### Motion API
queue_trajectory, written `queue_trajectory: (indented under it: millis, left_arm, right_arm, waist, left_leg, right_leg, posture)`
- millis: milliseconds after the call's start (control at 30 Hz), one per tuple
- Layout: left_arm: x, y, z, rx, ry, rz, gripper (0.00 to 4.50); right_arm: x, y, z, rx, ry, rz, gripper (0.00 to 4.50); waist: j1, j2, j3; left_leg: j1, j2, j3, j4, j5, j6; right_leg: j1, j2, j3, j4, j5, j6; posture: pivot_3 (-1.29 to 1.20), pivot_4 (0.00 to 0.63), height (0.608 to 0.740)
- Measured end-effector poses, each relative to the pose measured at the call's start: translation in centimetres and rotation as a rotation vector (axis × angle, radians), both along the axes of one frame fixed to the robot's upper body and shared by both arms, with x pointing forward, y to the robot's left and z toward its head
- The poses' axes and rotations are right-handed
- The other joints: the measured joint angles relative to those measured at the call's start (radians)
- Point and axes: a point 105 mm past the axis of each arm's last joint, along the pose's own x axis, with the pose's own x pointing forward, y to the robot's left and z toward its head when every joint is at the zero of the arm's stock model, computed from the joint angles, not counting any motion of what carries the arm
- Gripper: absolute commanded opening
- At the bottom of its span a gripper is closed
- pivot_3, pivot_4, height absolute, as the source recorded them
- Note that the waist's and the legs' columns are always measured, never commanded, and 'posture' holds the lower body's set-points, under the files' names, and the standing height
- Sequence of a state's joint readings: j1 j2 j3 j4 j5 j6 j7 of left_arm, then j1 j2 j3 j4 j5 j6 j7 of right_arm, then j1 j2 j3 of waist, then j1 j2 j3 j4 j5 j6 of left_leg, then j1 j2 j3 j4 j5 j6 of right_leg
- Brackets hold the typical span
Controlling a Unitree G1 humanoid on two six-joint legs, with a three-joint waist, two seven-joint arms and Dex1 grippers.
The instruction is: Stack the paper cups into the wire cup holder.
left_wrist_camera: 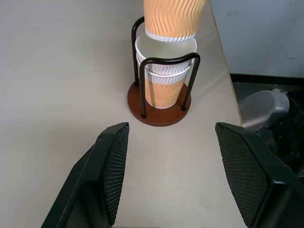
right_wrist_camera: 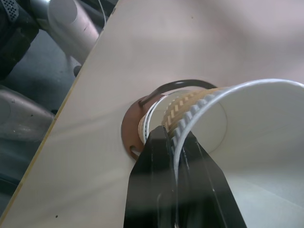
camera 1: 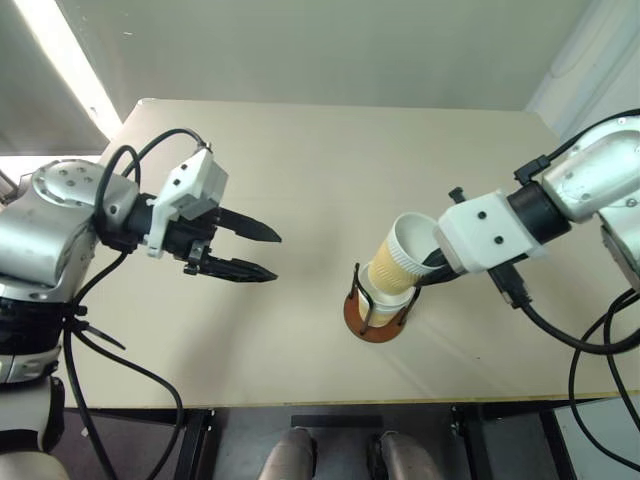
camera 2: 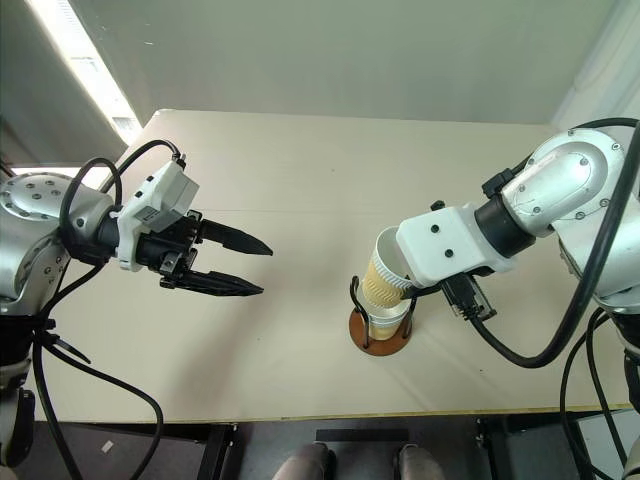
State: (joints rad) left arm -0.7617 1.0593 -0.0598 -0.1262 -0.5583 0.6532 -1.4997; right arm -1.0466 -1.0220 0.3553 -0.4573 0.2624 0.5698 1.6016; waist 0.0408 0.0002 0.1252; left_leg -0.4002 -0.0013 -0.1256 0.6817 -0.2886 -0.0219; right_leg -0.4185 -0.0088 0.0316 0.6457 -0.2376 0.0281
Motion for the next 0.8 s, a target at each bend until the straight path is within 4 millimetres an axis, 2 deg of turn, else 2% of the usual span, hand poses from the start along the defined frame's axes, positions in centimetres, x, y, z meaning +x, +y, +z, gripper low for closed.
queue_trajectory:
  millis: [233, 267, 367, 667, 700, 800]
  left_arm:
    - [-0.2, -0.3, -0.1, 0.004, -0.007, -0.005, 3.11]
    - [-0.2, -0.3, -0.1, 0.004, -0.009, -0.001, 3.11]
    - [-0.1, -0.3, -0.1, 0.004, -0.012, 0.003, 3.11]
    - [0.1, -0.5, -0.2, -0.008, -0.019, 0.012, 3.11]
    - [0.1, -0.5, -0.1, -0.008, -0.02, 0.012, 3.11]
    - [0.5, -0.6, -0.1, -0.022, -0.026, 0.04, 3.11]
  right_arm:
    - [0.6, -0.2, -0.7, -0.03, -0.025, 0.001, 0.06]
    - [0.8, -0.2, -0.8, -0.032, -0.031, -0.001, 0.22]
    - [1.3, 0.1, -1.3, -0.04, -0.031, 0.001, 0.99]
    - [2.1, 0.6, -1.4, -0.009, -0.029, -0.021, 4.23]
    - [2.2, 0.7, -1.3, 0.003, -0.028, -0.03, 4.46]
    - [3.2, 0.7, -0.4, 0.1, 0.002, -0.115, 4.46]
  waist:
    - [0.0, 0.0, 0.0]
    - [0.0, 0.0, 0.0]
    - [-0.001, 0.0, 0.0]
    - [-0.002, 0.0, 0.0]
    - [-0.002, 0.0, 0.0]
    - [-0.001, 0.0, 0.0]
  left_leg:
    - [0.0, 0.0, 0.0, 0.0, 0.0, 0.0]
    - [0.0, 0.0, 0.0, 0.0, 0.0, 0.0]
    - [0.0, 0.0, 0.0, 0.0, 0.0, 0.0]
    - [0.0, 0.0, 0.0, 0.0, 0.0, 0.0]
    - [0.0, 0.0, 0.0, 0.0, 0.0, 0.0]
    - [0.0, 0.0, 0.0, 0.0, 0.0, 0.0]
  right_leg:
    - [0.0, 0.0, 0.0, 0.0, 0.0, 0.0]
    - [0.0, 0.0, 0.0, 0.0, 0.0, 0.0]
    - [0.0, 0.0, 0.0, 0.0, 0.0, 0.0]
    - [0.0, 0.0, 0.0, 0.0, 0.0, 0.0]
    - [0.0, 0.0, 0.0, 0.0, 0.0, 0.0]
    - [0.0, 0.0, 0.0, 0.0, 0.0, 0.0]
  posture:
    - [0.0, 0.15, 0.74]
    - [0.0, 0.15, 0.74]
    - [0.0, 0.15, 0.74]
    - [0.0, 0.15, 0.74]
    - [0.0, 0.15, 0.74]
    - [0.0, 0.15, 0.74]
